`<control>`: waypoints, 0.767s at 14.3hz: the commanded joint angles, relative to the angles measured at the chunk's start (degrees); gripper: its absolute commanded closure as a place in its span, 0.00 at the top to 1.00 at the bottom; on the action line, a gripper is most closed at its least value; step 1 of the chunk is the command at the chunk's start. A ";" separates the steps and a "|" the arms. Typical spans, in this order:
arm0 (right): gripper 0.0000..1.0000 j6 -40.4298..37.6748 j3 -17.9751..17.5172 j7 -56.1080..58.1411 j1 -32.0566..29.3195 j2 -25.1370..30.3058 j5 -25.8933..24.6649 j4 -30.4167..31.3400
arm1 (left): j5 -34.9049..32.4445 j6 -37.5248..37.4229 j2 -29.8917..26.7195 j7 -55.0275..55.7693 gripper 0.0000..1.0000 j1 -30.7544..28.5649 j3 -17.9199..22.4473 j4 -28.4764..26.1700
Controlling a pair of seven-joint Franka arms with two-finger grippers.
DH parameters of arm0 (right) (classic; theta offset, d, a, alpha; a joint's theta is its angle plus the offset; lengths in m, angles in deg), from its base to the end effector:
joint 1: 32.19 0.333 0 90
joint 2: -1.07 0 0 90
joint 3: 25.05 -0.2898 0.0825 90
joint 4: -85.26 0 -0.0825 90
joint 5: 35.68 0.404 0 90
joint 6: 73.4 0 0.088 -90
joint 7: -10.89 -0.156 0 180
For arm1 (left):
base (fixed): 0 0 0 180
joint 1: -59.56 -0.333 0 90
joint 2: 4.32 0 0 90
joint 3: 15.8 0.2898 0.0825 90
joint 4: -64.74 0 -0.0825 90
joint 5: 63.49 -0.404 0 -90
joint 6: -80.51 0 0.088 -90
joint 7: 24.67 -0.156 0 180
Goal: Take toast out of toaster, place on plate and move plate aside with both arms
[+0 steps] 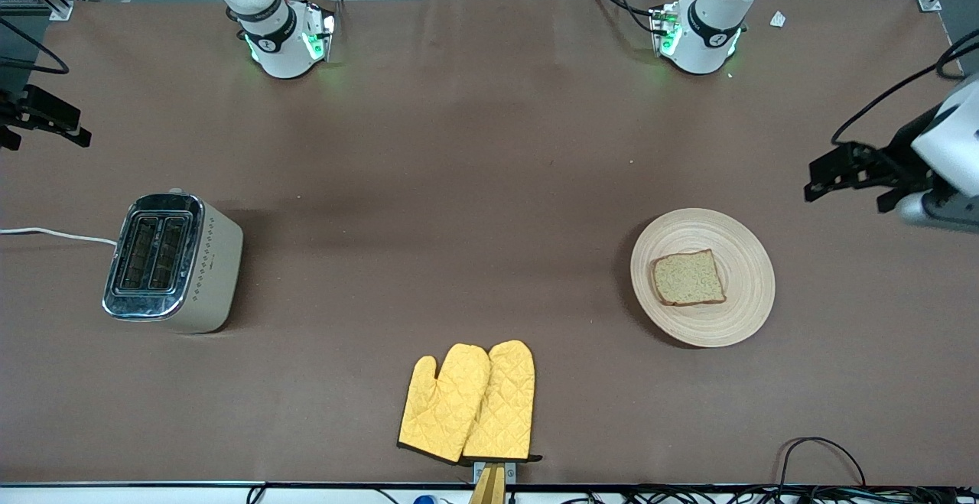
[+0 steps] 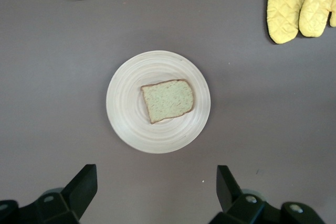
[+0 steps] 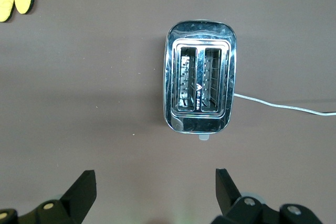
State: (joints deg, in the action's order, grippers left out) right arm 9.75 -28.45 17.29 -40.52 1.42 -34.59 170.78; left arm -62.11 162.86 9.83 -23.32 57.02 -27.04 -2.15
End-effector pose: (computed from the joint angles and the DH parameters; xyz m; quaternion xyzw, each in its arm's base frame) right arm 0.5570 -0.0448 0.5805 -0.9997 -0.0138 0.0166 0.0110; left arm 0.6219 -0.0833 0.5871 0.9973 -0.0626 0.0107 0.0368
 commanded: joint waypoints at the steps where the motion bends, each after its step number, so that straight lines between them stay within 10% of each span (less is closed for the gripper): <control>1: 1.00 0.53 -0.46 -0.51 -0.37 0.97 -0.83 1.23 | -0.42 8.31 -9.28 0.40 1.00 -2.81 -0.01 -14.70; 4: 1.00 0.53 -0.46 -0.51 -0.46 0.97 -0.83 1.23 | -0.33 17.83 -19.14 0.49 1.00 -2.82 -0.01 -30.02; 11: 1.00 0.62 -0.46 -0.51 -0.29 0.97 -0.83 1.23 | -0.94 14.42 -18.72 -1.79 1.00 -2.47 -0.01 -27.86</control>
State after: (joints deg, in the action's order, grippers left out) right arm 9.75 -28.43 17.29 -40.53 1.42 -34.59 170.78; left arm -62.11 177.65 -8.65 -23.77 54.38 -27.12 -30.31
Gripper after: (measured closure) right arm 0.000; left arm 0.000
